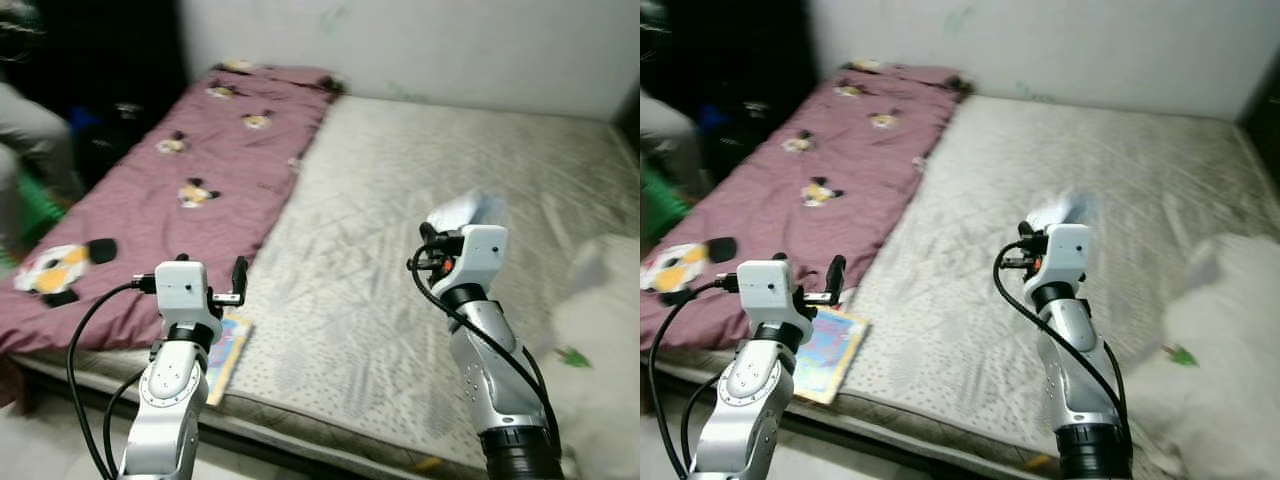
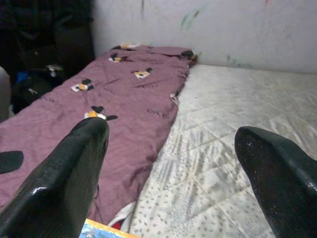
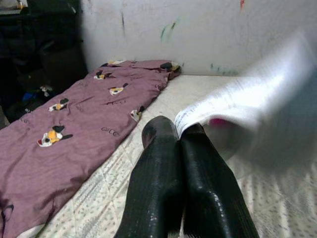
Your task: Clean up the room
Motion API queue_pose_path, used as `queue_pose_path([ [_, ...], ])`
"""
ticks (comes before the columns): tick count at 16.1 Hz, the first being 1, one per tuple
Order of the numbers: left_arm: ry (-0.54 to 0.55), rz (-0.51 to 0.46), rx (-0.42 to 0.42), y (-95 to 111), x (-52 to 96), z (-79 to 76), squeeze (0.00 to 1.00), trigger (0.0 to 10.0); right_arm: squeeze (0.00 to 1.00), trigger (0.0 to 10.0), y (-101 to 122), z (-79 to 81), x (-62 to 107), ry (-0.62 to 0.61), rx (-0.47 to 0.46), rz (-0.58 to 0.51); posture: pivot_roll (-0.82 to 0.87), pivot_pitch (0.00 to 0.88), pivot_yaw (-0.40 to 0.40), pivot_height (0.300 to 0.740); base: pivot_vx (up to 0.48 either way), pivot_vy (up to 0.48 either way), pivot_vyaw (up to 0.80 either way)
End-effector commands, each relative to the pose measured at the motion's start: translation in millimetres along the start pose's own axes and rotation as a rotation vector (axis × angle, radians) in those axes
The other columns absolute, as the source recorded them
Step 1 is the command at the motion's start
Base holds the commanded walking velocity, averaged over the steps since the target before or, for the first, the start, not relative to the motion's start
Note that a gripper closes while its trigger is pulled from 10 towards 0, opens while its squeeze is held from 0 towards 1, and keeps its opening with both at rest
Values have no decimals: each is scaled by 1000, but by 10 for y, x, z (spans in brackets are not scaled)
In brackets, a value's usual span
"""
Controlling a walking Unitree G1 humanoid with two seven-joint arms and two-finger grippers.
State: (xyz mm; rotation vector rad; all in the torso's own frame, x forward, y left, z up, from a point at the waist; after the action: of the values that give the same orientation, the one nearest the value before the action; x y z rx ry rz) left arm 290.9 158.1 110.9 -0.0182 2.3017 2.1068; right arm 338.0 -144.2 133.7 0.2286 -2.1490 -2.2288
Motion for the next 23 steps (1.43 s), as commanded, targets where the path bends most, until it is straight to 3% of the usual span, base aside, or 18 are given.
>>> queue_pose_path([
  [1,10,9,-3,-14,-8,73,0,10000,0,10000,109,56,-102,41,28,-31,5,0,49,740,0,0,0],
  [4,7,-2,-33,10,-79,93,0,10000,0,10000,109,-79,-134,50,104,13,-9,0,69,740,0,0,0],
  [6,-4,-2,-54,7,-94,103,0,10000,0,10000,80,1,-54,142,151,30,-21,0,75,740,0,0,0],
  [9,-18,5,-29,-32,-75,66,0,10000,0,10000,105,125,51,181,112,5,-26,0,61,740,0,0,0],
  [11,-7,7,-10,-79,-13,28,0,10000,0,10000,4,181,111,64,40,11,-16,0,31,740,0,0,0],
  [15,35,8,-11,-101,33,42,0,10000,0,10000,-45,276,216,-17,-20,18,-17,0,23,740,0,0,0],
  [17,16,7,-12,-93,18,15,0,10000,0,10000,-37,326,205,18,32,21,-21,0,18,740,0,0,0],
  [23,33,10,-19,-98,37,-59,0,10000,0,10000,87,284,59,67,64,-10,-29,0,2,740,0,0,793],
])
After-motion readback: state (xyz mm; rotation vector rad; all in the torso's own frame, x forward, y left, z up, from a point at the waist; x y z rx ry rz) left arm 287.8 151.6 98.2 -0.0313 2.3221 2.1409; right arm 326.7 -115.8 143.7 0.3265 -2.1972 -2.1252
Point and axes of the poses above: a point about 5 cm out from each wrist's last joint towards the gripper, its own x axis pointing back from the gripper into the wrist, its own y axis along the axis of the wrist's last joint, z = x × y, the point moved 2 cm from there along -x, pointing out of the wrist towards the gripper, and after that the axes turned 4 degrees about x, right-handed, at the moved point
